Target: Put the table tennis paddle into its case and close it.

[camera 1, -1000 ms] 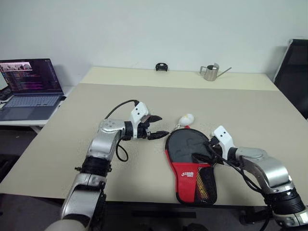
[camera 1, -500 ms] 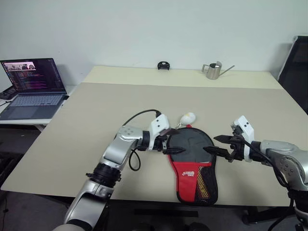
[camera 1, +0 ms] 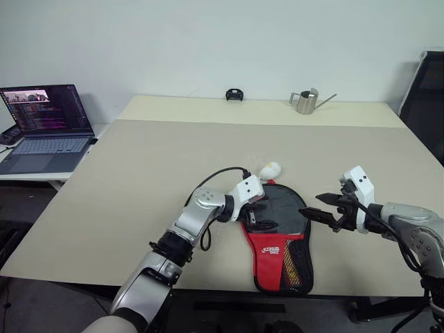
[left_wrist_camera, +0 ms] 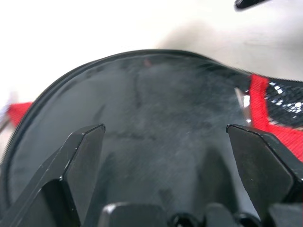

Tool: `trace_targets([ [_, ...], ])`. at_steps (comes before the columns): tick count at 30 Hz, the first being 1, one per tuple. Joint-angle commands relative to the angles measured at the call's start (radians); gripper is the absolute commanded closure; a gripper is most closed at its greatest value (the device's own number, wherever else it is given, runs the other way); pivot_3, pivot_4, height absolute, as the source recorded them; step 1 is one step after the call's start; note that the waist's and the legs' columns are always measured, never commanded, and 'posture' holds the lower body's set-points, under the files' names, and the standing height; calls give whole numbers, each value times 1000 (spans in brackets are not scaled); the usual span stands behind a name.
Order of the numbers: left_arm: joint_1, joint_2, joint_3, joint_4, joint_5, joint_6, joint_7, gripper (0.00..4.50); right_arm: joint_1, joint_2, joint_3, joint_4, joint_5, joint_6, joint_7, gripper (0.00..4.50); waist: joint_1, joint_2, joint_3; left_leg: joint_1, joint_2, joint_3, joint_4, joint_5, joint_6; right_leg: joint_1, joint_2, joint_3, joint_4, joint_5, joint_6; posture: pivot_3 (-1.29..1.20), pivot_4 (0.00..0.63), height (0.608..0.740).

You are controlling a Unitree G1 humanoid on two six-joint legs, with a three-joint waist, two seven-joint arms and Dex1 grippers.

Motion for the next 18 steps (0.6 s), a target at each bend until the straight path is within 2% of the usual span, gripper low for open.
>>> trace_targets([
  [1, -8, -13, -18, 13, 15, -36, 1, 22, 4, -15, -31, -51, 27, -1, -8, 0, 0, 0, 0, 0, 0, 0, 0, 0, 0, 0, 0, 0, 0, 0, 0, 0, 150, 740],
  [11, 28, -22, -39, 97, 37, -93, -2, 22, -77, -20, -19, 22, 22, -27, -26, 0, 0, 0, 0, 2, 0, -1, 1, 0, 0, 2, 0, -1, 1, 0, 0, 0, 150, 740],
  [18, 44, -21, -41, 97, 39, -96, 0, 22, -303, 63, 28, 264, -26, -82, -69, 0, -2, 1, -1, 3, -1, -1, 2, 0, 1, 3, 0, -1, 2, 0, 0, 0, 150, 740],
])
